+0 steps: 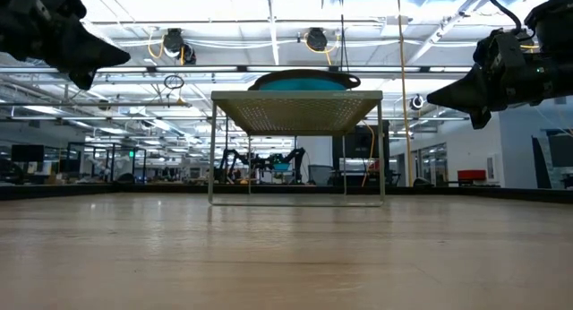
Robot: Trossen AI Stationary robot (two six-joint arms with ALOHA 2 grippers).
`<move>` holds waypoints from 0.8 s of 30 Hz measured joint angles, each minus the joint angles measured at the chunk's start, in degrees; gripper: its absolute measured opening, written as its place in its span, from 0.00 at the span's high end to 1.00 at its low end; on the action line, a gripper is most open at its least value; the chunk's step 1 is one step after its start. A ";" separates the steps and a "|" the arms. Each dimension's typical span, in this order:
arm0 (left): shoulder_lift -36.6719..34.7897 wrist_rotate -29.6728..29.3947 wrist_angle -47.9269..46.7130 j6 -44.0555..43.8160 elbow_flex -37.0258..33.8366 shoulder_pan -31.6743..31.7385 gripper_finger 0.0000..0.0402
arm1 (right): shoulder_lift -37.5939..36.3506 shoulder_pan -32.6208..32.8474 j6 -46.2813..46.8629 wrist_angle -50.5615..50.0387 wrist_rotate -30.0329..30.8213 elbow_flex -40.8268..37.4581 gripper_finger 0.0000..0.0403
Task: Pick & Place Fruit
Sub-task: Return to Home Position
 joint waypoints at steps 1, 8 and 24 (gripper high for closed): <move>-0.40 0.00 0.02 0.00 -0.33 0.01 0.98 | 0.00 0.01 0.00 0.02 -0.03 0.01 1.00; -0.47 -0.03 0.09 -1.09 -2.44 0.00 0.98 | 0.00 0.03 0.00 0.83 -4.84 0.01 1.00; -0.47 -0.62 0.61 -0.98 -3.63 0.02 0.98 | 5.90 1.03 0.48 2.62 -5.85 0.00 1.00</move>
